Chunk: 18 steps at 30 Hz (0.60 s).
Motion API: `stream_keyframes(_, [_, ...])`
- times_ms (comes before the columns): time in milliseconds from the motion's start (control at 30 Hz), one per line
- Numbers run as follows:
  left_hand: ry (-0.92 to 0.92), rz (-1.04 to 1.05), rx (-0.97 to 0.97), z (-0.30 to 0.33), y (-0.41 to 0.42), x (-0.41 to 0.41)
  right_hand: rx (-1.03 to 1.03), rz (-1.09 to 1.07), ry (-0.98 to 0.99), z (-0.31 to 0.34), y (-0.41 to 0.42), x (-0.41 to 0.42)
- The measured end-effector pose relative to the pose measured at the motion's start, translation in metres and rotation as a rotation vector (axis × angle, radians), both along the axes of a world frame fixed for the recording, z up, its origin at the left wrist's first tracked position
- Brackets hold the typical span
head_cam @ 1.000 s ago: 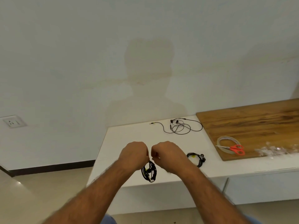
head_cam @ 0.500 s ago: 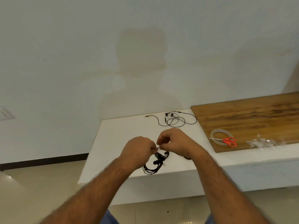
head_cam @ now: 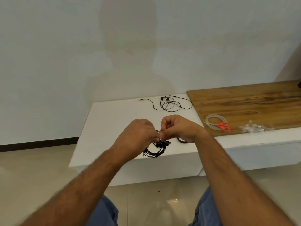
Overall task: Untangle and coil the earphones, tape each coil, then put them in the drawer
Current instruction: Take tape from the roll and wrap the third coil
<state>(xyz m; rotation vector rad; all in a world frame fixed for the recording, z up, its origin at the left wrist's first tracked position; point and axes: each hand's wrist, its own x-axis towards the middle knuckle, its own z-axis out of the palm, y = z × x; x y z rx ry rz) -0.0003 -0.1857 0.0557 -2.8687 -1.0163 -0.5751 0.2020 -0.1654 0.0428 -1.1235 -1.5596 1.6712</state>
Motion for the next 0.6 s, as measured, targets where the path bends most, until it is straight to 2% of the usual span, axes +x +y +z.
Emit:
stream_keyframes(133, [-0.034,-0.076,0.091,0.001,-0.004,-0.007,-0.119,-0.001,0.091,-0.007,0.000,-0.008])
stream_keyframes(300, [-0.073,-0.051,0.173,-0.012,-0.002,-0.019,-0.176,0.027,0.152,-0.010,0.003,-0.014])
stream_keyframes(467, [-0.165,-0.079,0.230,-0.017,-0.003,-0.020,-0.221,0.060,0.107,-0.008,0.003,-0.015])
stream_keyframes(600, [-0.211,-0.082,0.185,-0.018,-0.007,-0.014,-0.267,0.147,0.089,-0.007,0.003,-0.015])
